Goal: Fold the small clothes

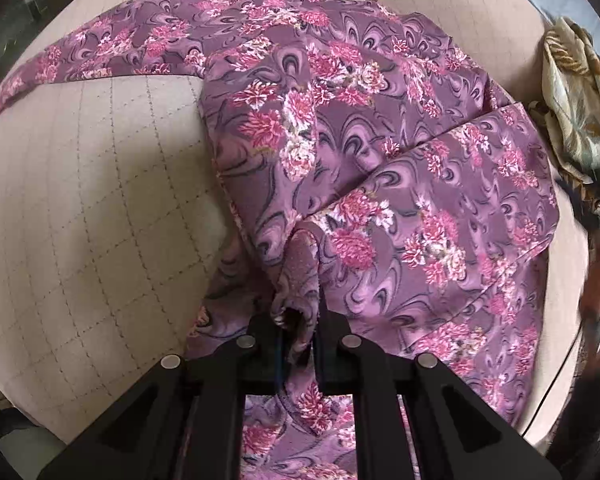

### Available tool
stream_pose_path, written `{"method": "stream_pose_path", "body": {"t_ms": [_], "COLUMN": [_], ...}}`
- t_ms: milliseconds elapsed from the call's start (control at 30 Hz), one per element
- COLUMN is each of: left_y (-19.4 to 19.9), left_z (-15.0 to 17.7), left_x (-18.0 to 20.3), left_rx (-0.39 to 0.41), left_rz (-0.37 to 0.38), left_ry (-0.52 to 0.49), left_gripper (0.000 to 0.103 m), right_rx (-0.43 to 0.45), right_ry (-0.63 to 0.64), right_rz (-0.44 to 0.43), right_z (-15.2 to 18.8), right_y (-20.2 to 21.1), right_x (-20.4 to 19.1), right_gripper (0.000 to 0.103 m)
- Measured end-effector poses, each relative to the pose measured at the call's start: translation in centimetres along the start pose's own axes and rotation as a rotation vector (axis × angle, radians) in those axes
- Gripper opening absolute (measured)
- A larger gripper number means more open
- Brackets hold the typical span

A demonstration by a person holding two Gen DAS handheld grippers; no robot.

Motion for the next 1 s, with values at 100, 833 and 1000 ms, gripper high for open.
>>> {"method": "stream_pose_path", "body": {"t_ms": [100,833,1000], "left_y": [1.0,5.9,7.7], "left_z": [0.0,-3.6,-5.8], "left_x": [0.3,-2.0,-7.4], "left_rx": [0.017,0.144,0.184], "left_rz": [0.011,0.067,0.061], "left_ry": [0.0,0.04,0.141], "left_gripper": [0.011,0.036,0.037], "right_rx": [-0.053,0.057,-0.096], "right_ry": [-0.019,0.164,0.226], "right_rz": [0.02,0.073,-0.107], "right_z": [-3.9,1.0,13.0], "right_y": [-4.9,3.0,3.0], "right_x": [-0.6,-10.8,-16.7], "right_gripper": [0.05,0.083,0.073]}}
Point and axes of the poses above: each gripper's, at about its wrist camera, not at the fingertips, and y roughly against the way its jaws point, x to its right, z to its underside, the point moved 5 cm from there along -y, roughly the way its jaws point, and after that the axes turned 4 degrees about x, right-handed, at the moved point
